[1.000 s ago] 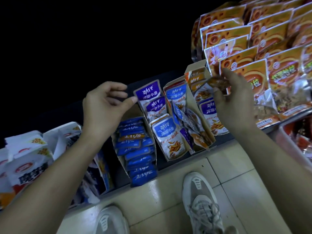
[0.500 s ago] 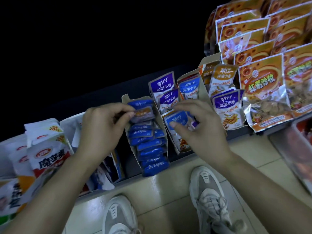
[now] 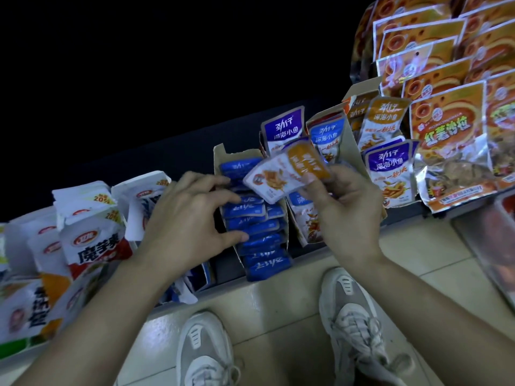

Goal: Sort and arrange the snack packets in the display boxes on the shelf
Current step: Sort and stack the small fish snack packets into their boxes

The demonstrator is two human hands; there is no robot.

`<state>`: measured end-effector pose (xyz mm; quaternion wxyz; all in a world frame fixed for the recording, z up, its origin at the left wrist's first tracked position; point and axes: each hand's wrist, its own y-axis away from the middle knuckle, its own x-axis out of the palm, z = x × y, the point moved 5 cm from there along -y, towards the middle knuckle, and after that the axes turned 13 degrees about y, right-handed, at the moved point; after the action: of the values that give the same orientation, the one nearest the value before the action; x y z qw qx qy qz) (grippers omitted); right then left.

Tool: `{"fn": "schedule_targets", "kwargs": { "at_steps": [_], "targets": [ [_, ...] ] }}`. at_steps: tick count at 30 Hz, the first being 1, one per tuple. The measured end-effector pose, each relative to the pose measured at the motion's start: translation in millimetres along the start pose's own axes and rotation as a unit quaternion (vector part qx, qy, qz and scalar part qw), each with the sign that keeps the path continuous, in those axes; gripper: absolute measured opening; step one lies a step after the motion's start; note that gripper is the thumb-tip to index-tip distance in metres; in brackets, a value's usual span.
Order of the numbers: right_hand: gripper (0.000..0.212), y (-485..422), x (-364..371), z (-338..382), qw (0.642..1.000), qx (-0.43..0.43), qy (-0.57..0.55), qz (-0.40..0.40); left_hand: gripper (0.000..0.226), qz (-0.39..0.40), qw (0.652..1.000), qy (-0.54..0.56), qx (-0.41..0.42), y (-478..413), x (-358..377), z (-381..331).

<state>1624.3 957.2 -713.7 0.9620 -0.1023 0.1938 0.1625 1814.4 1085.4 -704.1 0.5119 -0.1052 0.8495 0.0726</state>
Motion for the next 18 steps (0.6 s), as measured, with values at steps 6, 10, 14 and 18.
{"fn": "schedule_targets", "kwargs": {
  "at_steps": [6, 10, 14, 18],
  "targets": [
    [0.003, -4.0, -8.7, 0.2, 0.999, 0.029, -0.029, -0.035, 0.062, -0.013, 0.998, -0.053, 0.000, -6.9, 6.8, -1.6],
    [0.006, -2.1, -15.7, -5.4, 0.997, 0.035, -0.025, -0.058, 0.036, -0.107, 0.994, 0.019, -0.012, -9.0, -0.4, -3.3],
    [0.009, 0.7, -24.7, -12.3, 0.995, 0.057, -0.035, -0.072, 0.022, -0.189, 0.981, 0.036, -0.041, -13.2, -7.1, -3.6],
    [0.011, 1.0, -29.3, -13.6, 0.992, 0.084, -0.047, -0.076, 0.021, -0.230, 0.969, 0.006, -0.085, -18.0, -10.3, -8.3]
  ]
}}
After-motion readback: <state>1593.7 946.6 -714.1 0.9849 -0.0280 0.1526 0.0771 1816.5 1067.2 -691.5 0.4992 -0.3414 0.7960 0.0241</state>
